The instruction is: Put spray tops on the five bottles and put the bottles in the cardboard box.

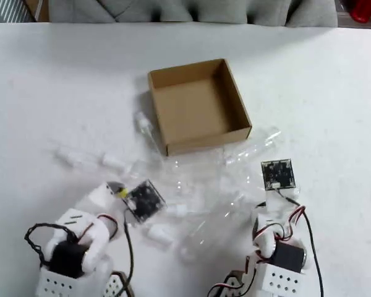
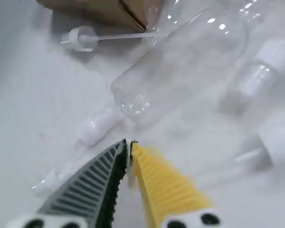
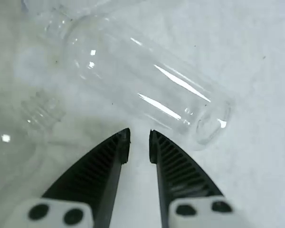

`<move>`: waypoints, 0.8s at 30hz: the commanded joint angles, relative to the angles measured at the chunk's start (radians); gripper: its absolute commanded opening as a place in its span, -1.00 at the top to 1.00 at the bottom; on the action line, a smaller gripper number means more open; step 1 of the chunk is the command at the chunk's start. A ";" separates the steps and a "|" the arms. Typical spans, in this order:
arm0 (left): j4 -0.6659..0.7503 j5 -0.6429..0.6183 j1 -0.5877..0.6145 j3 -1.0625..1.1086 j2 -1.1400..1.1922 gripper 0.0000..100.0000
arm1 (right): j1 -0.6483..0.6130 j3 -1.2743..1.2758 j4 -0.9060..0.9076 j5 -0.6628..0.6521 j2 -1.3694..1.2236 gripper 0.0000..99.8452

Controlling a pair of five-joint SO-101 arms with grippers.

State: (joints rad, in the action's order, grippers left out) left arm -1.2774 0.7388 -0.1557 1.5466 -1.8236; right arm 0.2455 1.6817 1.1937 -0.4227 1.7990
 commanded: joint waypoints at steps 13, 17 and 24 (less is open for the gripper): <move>-0.044 0.049 -0.096 -0.445 0.395 0.96 | 0.010 0.008 -0.018 -0.021 0.005 0.91; -0.044 0.100 -0.096 -0.560 0.555 0.91 | 0.012 0.008 -0.018 -0.023 0.005 0.91; -0.038 0.129 -0.097 -0.597 0.705 0.52 | 0.016 0.008 -0.016 -0.026 0.005 0.91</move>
State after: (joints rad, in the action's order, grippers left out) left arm -1.3172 0.8477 -0.2340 1.0157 -1.1853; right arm 0.2470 1.6817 1.1937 -0.4350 1.7990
